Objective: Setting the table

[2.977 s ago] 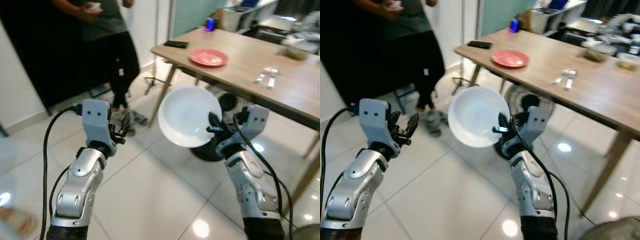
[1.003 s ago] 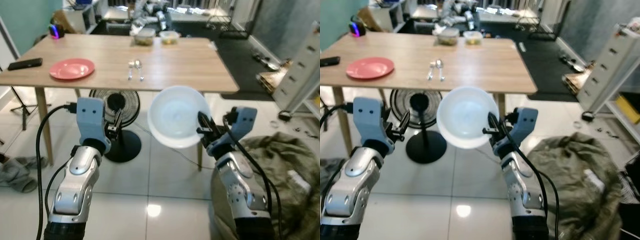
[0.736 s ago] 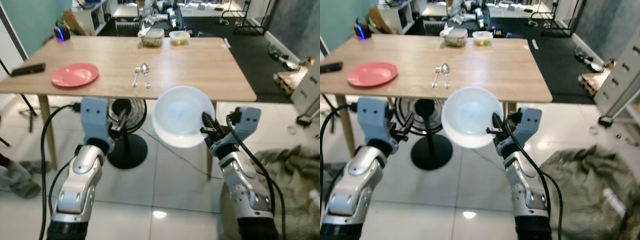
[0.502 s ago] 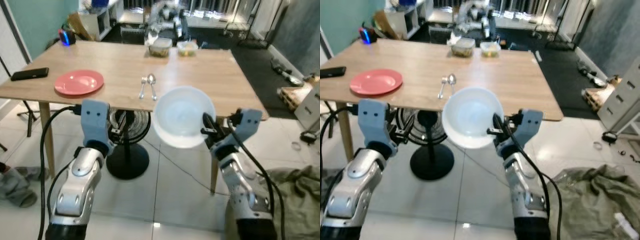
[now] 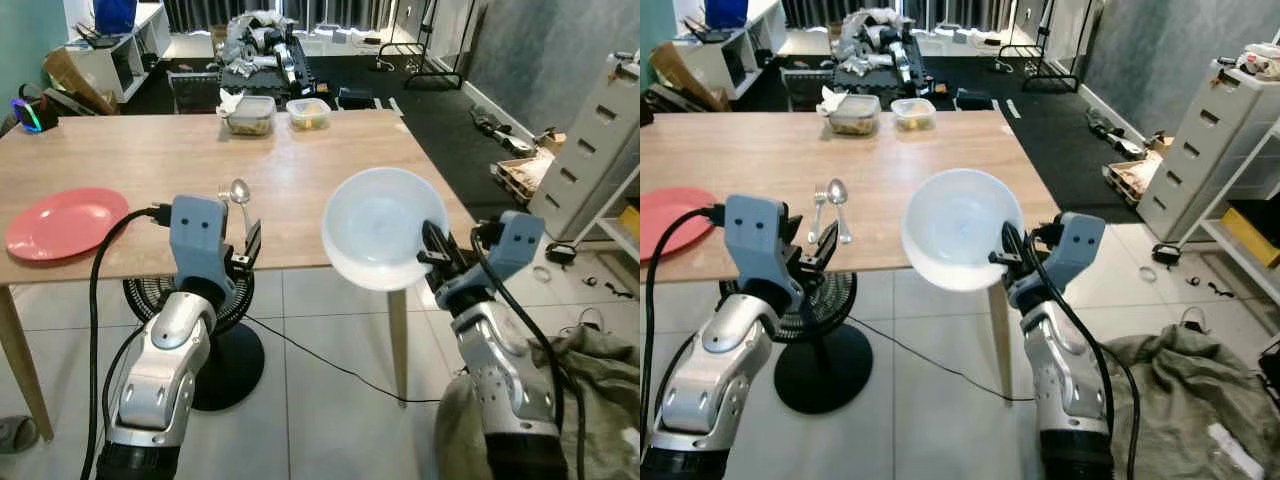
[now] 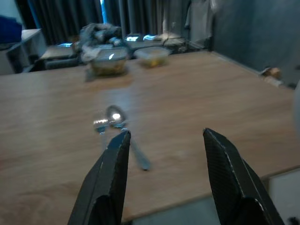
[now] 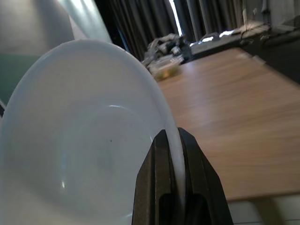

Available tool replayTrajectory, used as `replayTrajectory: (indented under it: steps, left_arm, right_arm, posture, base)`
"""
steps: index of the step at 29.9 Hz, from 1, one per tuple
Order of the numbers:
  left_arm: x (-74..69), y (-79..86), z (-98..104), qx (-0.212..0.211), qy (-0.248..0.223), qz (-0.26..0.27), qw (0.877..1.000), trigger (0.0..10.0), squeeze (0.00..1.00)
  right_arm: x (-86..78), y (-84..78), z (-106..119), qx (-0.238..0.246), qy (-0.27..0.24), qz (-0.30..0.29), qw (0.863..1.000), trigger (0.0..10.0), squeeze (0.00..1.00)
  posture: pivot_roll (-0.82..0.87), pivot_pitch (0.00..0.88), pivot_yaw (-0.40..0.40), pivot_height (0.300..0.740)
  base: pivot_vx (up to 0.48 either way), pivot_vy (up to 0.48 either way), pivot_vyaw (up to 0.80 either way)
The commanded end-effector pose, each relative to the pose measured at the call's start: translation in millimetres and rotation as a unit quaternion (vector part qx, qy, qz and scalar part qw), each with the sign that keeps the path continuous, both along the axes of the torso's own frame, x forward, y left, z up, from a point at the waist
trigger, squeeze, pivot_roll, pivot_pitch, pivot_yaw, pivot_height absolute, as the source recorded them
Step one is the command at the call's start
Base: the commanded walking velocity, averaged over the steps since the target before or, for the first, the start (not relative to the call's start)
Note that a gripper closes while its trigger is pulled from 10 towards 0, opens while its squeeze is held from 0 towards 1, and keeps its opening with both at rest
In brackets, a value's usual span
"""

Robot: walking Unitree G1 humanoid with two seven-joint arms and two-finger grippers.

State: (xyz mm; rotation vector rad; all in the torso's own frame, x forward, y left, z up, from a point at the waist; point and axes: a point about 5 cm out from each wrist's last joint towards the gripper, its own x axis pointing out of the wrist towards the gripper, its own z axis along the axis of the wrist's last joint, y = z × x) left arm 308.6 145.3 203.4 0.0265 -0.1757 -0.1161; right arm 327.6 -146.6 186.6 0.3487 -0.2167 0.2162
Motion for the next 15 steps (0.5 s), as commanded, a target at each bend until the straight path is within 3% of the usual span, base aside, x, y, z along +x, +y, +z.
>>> replayTrajectory:
  steps: [1,10,15]
  left_arm:
    - [-0.1,0.6,-3.3,0.000,0.006,0.003,1.000,10.0,0.00]
    - [0.1,0.2,-3.3,0.000,0.006,0.004,1.000,10.0,0.00]
    - [0.3,0.4,-3.0,0.000,0.005,0.003,1.000,10.0,0.00]
  right_arm:
    - [0.3,-1.1,0.9,-0.004,-0.001,-0.001,1.000,10.0,0.00]
    - [1.6,-2.2,4.2,-0.006,-0.008,-0.006,1.000,10.0,0.00]
    - [5.2,-13.1,7.1,-0.042,-0.014,-0.038,0.998,10.0,0.00]
  posture:
    - [0.05,0.000,0.083,0.740]
    - [0.05,0.000,0.082,0.740]
    - [0.05,0.000,0.084,0.740]
  base:
    - [0.480,0.000,0.00]
    - [0.480,0.000,0.00]
    - [0.480,0.000,0.00]
